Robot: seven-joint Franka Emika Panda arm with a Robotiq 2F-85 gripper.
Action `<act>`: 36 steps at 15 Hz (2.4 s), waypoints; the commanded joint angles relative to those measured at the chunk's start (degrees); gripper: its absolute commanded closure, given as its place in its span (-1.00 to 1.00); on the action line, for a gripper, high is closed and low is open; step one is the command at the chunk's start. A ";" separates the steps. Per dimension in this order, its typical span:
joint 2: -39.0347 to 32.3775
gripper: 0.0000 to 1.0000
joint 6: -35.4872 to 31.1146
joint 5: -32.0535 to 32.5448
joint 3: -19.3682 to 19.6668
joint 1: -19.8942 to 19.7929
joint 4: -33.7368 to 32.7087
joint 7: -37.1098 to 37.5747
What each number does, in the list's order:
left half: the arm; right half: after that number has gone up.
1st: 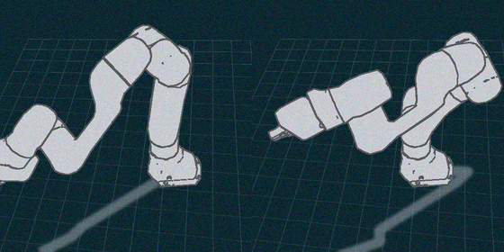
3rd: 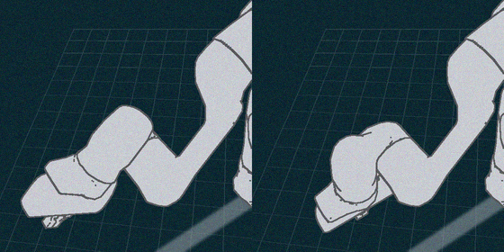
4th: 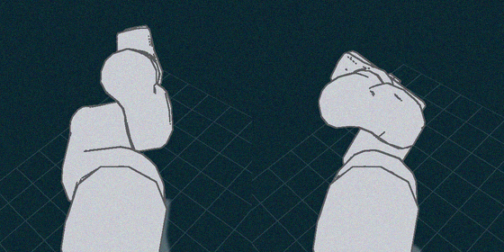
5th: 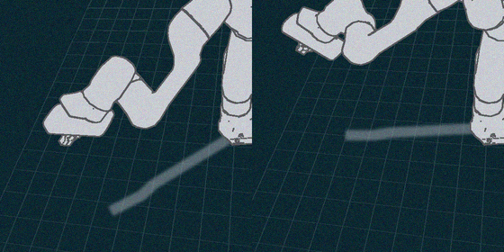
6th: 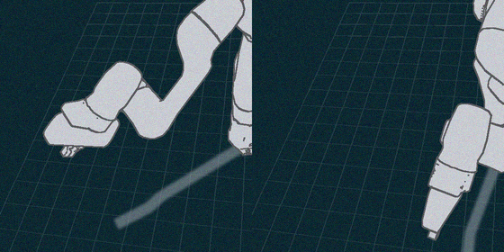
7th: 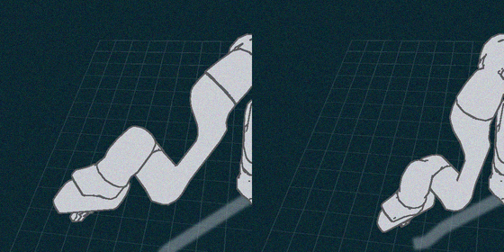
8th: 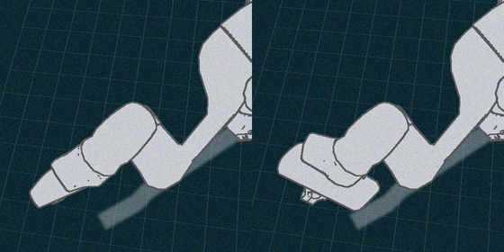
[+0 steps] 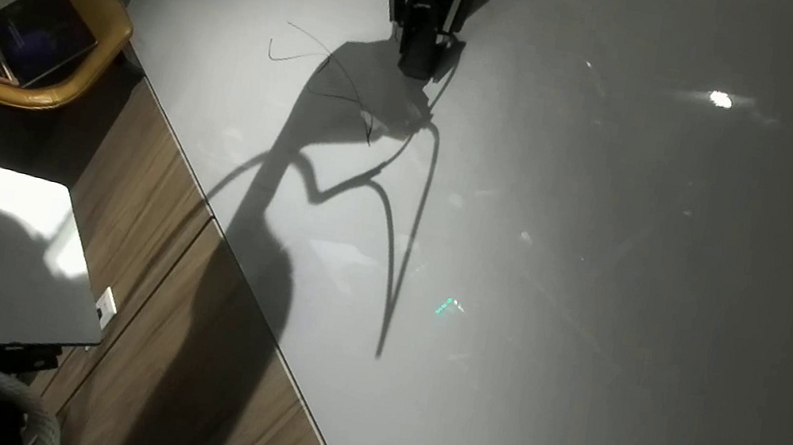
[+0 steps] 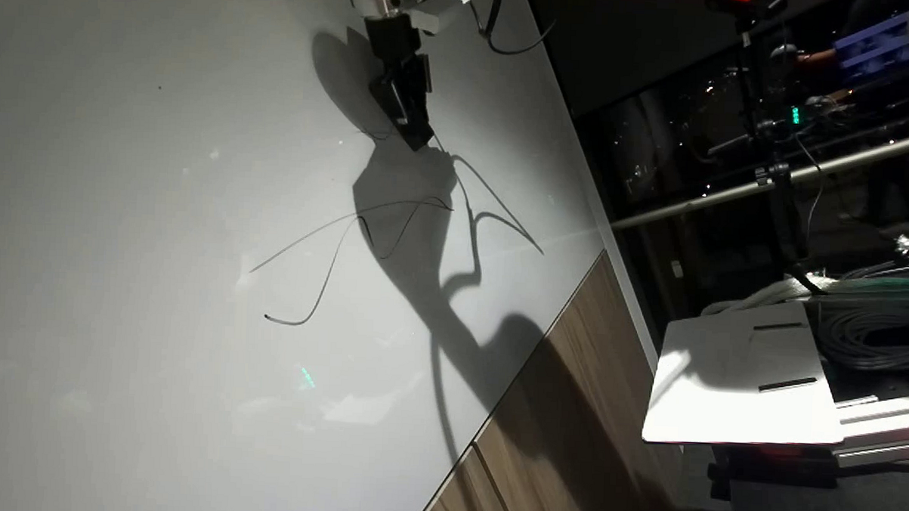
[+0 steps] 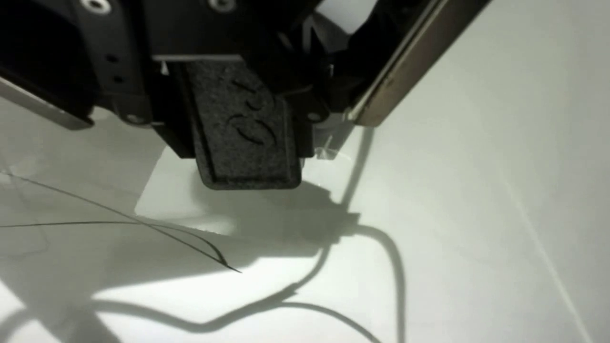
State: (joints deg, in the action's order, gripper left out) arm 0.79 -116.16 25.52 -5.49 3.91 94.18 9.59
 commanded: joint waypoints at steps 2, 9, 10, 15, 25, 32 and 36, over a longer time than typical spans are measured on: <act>-8.58 0.42 -1.66 1.83 -3.91 4.73 -9.71 2.78; -16.09 0.42 2.47 6.14 -5.57 11.33 -15.94 6.04; -16.78 0.42 2.77 6.29 -5.46 12.00 -15.78 6.35; -23.13 0.42 3.88 8.06 -6.19 17.77 -16.63 9.72; -32.39 0.42 6.72 10.12 -2.92 24.17 -26.72 9.49; -27.17 0.42 4.53 12.44 -2.38 21.21 -20.11 9.08; -21.52 0.42 2.80 12.44 -1.48 18.52 -12.49 9.99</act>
State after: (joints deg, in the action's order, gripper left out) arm -24.31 -107.13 34.28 -9.79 26.21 77.90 21.17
